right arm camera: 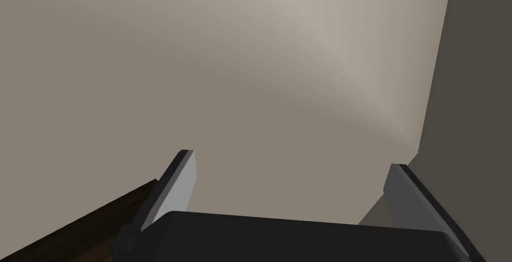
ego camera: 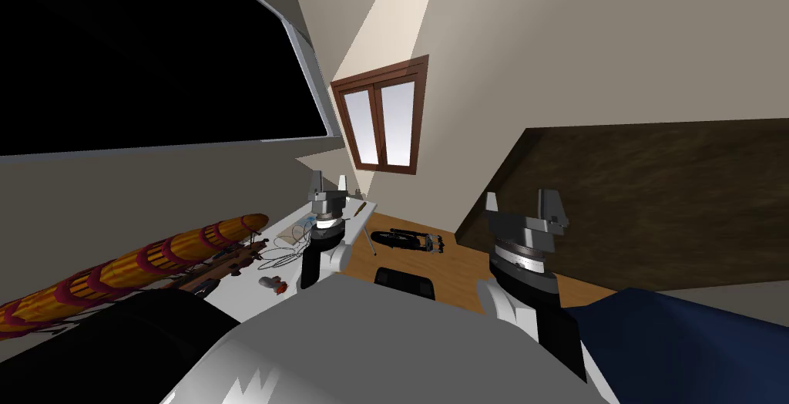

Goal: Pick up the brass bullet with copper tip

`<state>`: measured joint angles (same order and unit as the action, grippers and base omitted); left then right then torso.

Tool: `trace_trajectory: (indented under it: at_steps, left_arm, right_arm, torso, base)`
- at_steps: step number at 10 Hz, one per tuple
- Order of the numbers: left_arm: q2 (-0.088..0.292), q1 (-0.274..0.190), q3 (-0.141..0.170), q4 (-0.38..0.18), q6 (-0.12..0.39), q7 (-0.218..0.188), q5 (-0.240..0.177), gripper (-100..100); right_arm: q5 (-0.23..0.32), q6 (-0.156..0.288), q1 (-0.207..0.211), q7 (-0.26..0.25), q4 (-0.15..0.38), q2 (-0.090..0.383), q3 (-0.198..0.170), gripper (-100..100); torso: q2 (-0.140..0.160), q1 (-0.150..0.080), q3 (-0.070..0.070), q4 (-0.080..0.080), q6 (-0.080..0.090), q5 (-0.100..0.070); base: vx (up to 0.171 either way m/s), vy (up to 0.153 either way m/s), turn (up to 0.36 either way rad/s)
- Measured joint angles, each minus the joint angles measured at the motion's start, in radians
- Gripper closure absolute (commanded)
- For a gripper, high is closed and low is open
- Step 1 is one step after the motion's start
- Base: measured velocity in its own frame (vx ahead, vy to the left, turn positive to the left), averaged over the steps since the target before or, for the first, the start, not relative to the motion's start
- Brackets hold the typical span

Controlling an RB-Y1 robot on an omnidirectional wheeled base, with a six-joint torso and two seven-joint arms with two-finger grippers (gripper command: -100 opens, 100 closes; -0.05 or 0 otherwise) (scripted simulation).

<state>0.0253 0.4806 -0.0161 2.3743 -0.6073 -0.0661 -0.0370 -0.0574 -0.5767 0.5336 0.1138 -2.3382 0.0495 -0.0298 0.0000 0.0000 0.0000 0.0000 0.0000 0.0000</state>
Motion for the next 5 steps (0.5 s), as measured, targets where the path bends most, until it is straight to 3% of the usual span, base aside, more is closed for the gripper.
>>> trace_trajectory:
  at_steps: [3,5]
  left_arm:
    - [0.054,-0.004,0.012,-0.012,0.038,-0.021,-0.018,-100]
    - [0.089,-0.016,0.032,-0.027,0.09,-0.048,-0.042,-100]
  right_arm:
    - [0.0,0.0,0.0,0.0,0.0,0.0,0.0,0]
    - [0.0,0.0,0.0,0.0,0.0,0.0,0.0,0]
  torso:
    - [-0.002,-0.001,-0.001,0.0,0.0,0.0]
    - [-0.003,-0.002,-0.002,-0.001,0.0,0.0]
  base:
    - [0.029,-0.015,0.034]
    - [0.048,-0.033,0.057]
